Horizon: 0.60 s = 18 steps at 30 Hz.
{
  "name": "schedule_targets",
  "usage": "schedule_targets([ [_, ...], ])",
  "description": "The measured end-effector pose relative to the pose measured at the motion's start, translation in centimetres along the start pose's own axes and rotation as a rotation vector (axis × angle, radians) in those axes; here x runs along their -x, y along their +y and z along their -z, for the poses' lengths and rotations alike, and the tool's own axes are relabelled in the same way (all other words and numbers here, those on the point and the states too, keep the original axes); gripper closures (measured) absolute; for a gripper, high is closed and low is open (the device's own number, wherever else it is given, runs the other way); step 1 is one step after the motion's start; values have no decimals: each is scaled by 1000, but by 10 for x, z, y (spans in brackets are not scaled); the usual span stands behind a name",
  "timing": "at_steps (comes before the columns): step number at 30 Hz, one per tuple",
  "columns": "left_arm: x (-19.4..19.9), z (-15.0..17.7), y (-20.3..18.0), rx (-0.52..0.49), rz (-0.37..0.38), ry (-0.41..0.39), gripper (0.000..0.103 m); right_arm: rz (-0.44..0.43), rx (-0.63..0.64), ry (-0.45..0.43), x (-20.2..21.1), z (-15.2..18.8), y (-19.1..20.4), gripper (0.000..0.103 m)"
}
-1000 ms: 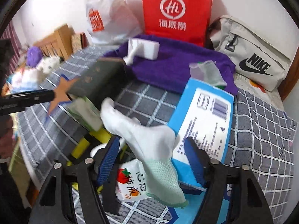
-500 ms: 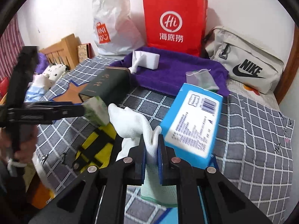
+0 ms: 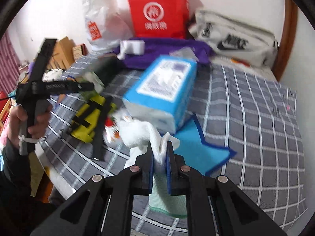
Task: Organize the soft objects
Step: 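Reach the right tool to the white sock and close on it, then grasp the green tissue pack with the left tool while the right holds the sock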
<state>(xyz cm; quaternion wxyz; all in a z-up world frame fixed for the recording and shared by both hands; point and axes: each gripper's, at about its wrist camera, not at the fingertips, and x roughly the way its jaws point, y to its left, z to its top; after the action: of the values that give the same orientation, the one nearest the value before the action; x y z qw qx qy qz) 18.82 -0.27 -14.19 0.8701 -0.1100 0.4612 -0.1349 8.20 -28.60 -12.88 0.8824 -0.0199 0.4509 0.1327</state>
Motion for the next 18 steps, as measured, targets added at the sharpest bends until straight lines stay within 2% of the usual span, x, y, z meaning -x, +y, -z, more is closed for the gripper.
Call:
schedule_targets([
  [7, -11, -5, 2, 76, 5, 30, 24, -5, -22, 42, -31, 6, -3, 88],
  [8, -13, -6, 1, 80, 0, 37, 24, -5, -25, 46, -33, 6, -3, 85],
  [9, -15, -6, 0, 84, -5, 45, 24, -15, -29, 49, -35, 6, -4, 77],
  [11, -18, -7, -2, 88, -19, 54, 24, -28, -34, 59, -37, 7, -5, 57],
  [12, -20, -8, -2, 92, -21, 60, 24, -28, -37, 65, -39, 7, -4, 42],
  [13, -22, -8, -2, 97, -21, 62, 24, -30, -41, 63, -42, 7, -4, 37],
  [18, -18, -6, 1, 101, -5, 47, 35, -16, -46, 26, -45, 7, 2, 37],
])
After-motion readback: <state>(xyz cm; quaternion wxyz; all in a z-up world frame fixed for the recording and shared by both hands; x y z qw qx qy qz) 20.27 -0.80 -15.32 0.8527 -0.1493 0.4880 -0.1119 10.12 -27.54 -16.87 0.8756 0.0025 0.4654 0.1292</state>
